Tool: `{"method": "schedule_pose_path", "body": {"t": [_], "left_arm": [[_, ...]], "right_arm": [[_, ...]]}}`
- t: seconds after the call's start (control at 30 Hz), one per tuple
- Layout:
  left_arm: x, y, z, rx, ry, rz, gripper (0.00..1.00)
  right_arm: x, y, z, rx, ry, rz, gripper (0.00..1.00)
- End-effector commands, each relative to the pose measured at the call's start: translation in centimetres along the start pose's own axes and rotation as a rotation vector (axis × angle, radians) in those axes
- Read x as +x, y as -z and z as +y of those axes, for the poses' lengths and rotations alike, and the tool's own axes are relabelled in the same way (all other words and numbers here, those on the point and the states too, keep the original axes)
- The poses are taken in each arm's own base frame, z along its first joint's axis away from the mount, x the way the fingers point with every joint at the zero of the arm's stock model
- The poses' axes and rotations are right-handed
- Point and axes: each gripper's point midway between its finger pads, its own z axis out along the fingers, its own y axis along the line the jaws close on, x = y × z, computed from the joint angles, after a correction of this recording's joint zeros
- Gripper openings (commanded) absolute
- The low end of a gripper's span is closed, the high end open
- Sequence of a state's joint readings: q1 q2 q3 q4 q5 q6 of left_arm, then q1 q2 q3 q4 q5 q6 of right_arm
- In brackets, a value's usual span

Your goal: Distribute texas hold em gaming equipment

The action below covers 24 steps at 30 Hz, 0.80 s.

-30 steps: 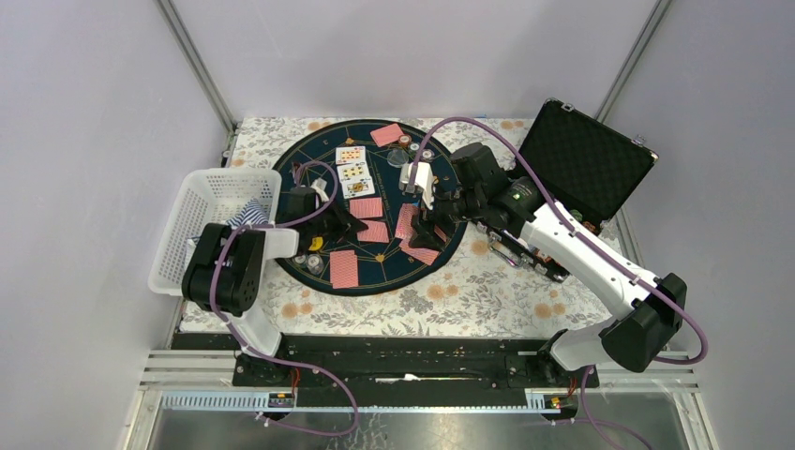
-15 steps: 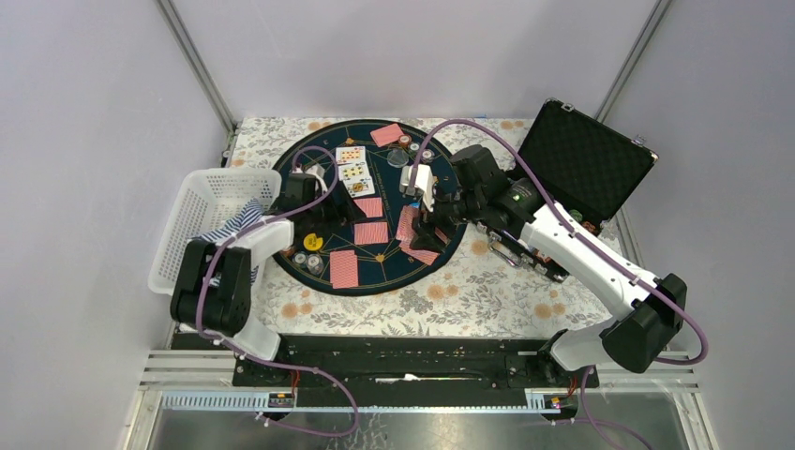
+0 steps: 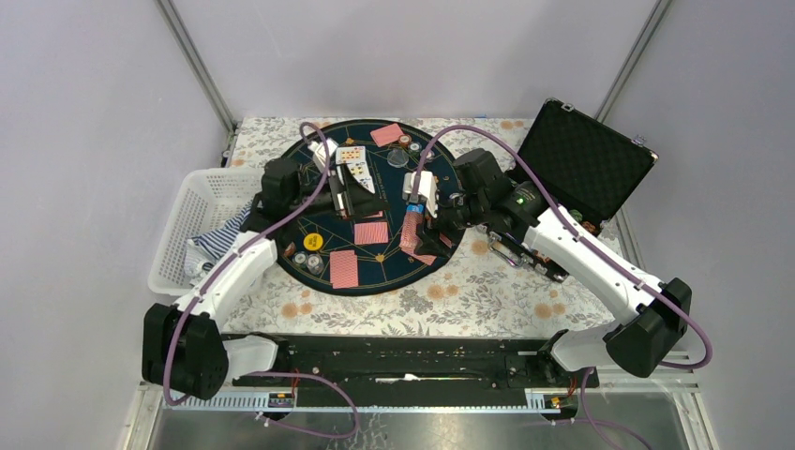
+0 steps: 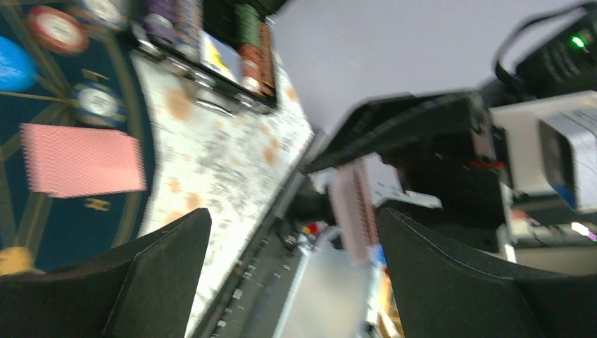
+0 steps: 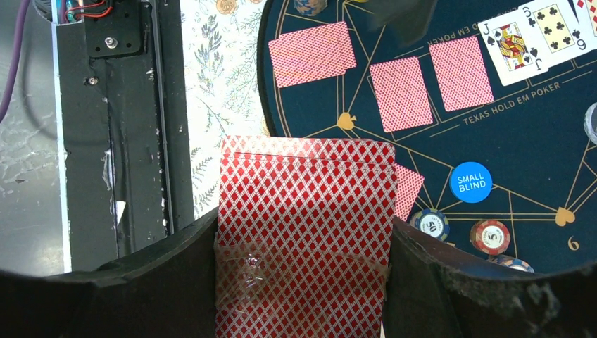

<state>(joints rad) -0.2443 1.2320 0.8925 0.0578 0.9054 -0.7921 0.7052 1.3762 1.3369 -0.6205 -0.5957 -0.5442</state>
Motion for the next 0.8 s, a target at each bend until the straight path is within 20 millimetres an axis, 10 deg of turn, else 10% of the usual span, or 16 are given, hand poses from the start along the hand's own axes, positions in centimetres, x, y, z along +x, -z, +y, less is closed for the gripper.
{"method": "schedule_pose_path", "body": {"t": [0.0,0.37,0.77], "left_arm": [[2.8,0.5,-6.4,0.258,0.038,0.116,0.92],[5.7,-2.2,-7.5,0.273,0.074,0.217,0.82],[6.3,-3.9,-6.7,0.246,0.105,0.251,0.29]], "right_arm": [[-1.9,0.8,0.7,-0.012,0.063,-0.051,0.0],[-2.2,0.6,0.7,-0.013,0.079,-0.046,0.0],[-2.1,0.4,0.8,-0.009,0.094,-0.019,0.13]]}}
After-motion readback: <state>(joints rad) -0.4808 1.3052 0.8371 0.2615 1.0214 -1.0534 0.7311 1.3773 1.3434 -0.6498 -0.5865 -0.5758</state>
